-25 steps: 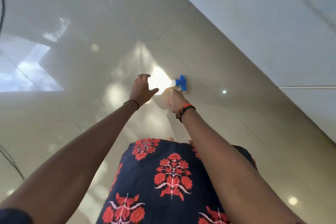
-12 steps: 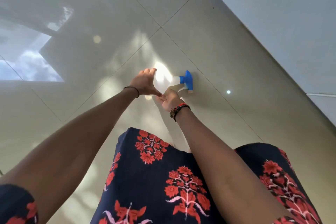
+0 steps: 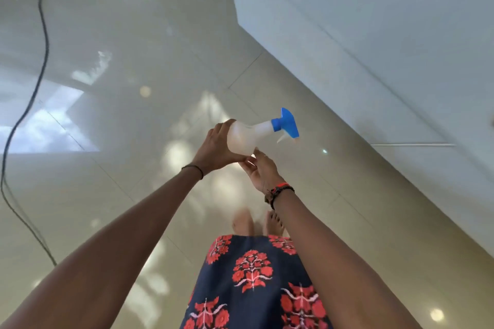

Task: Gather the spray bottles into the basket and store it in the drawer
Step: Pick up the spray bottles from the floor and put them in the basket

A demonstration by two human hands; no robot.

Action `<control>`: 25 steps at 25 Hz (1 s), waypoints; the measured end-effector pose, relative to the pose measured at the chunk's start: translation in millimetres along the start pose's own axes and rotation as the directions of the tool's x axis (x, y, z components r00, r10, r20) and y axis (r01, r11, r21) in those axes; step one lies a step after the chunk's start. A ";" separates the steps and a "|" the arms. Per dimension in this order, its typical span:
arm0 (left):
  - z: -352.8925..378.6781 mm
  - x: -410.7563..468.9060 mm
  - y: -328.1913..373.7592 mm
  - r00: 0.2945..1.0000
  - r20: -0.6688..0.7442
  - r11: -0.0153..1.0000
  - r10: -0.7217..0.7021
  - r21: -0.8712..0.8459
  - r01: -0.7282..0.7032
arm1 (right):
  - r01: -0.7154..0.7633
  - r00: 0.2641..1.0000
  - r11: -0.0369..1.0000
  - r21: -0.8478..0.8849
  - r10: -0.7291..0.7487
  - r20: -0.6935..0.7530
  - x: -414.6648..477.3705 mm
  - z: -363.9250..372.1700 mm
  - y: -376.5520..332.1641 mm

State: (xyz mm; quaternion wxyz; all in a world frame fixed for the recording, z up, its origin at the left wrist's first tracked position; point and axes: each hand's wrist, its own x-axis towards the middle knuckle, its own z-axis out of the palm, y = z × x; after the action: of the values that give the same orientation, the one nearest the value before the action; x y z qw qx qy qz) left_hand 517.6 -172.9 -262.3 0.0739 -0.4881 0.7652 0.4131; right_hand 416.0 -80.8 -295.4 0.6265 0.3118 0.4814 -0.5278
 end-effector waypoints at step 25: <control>-128.6 -161.1 293.5 0.880 0.054 0.875 0.471 0.100 -0.474 | 0.346 0.938 0.938 -0.006 -0.346 0.005 -362.9 -24.6 -134.2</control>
State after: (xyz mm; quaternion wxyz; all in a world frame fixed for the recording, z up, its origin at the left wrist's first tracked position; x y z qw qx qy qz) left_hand 400.3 -99.6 68.6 0.0081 -0.2759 0.8817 0.3827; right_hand 287.7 39.0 50.3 0.5261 0.2192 0.5294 -0.6284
